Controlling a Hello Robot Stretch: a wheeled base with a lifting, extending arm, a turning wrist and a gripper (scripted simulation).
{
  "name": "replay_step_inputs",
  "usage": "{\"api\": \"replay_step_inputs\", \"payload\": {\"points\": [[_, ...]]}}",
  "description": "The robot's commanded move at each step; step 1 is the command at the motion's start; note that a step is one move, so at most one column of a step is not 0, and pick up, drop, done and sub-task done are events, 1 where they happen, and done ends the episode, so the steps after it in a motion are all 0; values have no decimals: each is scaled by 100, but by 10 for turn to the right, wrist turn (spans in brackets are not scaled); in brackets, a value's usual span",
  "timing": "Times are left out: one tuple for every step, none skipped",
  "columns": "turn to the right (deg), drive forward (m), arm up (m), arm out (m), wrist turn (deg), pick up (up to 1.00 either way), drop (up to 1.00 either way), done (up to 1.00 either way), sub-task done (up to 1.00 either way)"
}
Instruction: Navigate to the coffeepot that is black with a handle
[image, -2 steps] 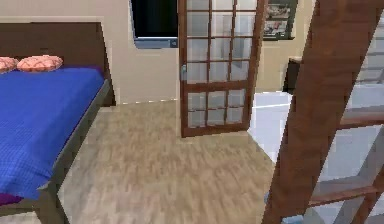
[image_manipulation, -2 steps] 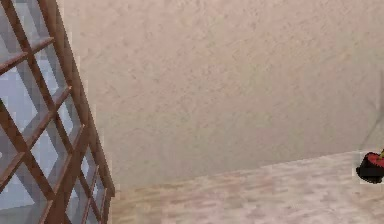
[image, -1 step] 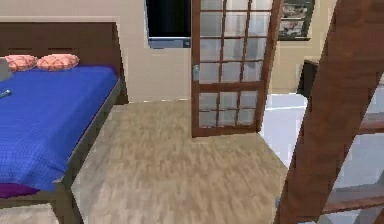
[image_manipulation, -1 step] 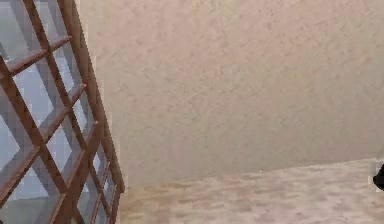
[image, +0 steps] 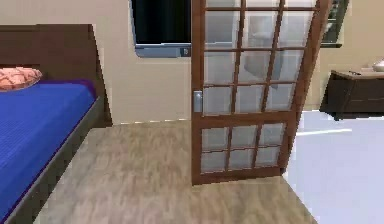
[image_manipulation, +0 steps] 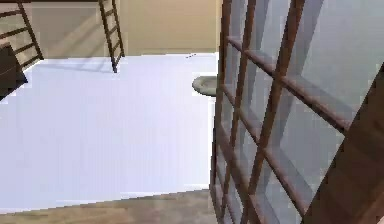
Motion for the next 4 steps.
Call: {"api": "replay_step_inputs", "payload": {"points": [[450,0,0,0,0,0,0,0,0],[120,0,0,0,0,0,0,0,0],[0,50,0,0,0,0,0,0,0],[420,0,0,0,0,0,0,0,0]]}}
